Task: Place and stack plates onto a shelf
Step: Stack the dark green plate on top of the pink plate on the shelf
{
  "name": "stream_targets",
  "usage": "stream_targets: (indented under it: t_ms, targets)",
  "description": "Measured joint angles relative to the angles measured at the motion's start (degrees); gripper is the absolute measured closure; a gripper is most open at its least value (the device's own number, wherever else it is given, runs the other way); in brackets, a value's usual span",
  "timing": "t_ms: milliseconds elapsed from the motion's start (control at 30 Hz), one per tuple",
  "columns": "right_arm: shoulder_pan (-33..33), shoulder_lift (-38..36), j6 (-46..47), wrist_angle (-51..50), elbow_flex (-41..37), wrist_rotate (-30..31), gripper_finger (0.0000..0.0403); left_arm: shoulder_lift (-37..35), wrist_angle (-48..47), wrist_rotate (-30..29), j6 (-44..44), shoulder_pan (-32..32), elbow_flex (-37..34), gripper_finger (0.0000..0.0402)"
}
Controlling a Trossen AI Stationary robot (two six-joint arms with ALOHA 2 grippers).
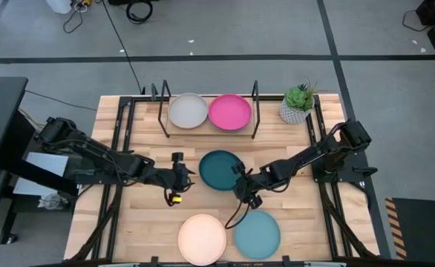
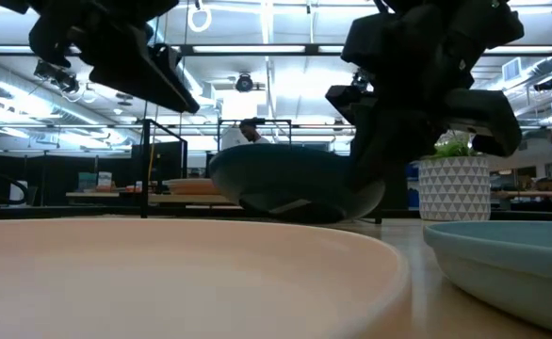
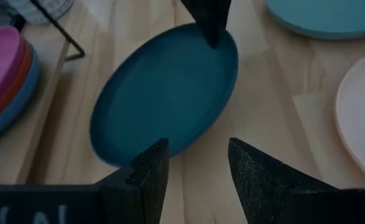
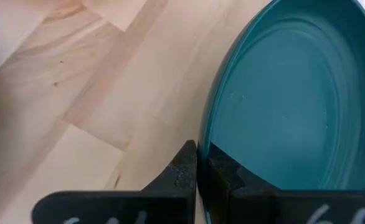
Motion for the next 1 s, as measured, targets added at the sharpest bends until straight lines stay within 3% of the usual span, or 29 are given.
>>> stream_targets:
  t_ms: [333, 433, 567, 767, 1000]
  targets:
    - [0.3, 0.0, 1.7, 0.0, 0.0, 0.6, 0.0385, 4.3, 2.4, 3.3, 5.8, 1.4, 2.9, 0.0228]
    - [0.3, 0.0, 1.8, -0.2, 0.0, 0.6, 0.0385, 7.4, 0.5, 8.0, 7.7, 3.0, 5.7, 0.0214]
    - [0.3, 0.0, 1.8, -0.2, 0.0, 0.6, 0.0384, 11.7, -3.6, 9.0, 13.8, 3.6, 10.0, 0.0189]
    - [0.3, 0.0, 1.9, 0.2, 0.0, 0.6, 0.0384, 18.3, -7.3, 8.6, 21.3, 4.4, 13.3, 0.0178]
    - [0.3, 0.0, 4.3, 1.4, 0.0, -0.1, 0.0382, 21.0, -7.5, 2.6, 28.9, 4.5, 14.1, 0.0198]
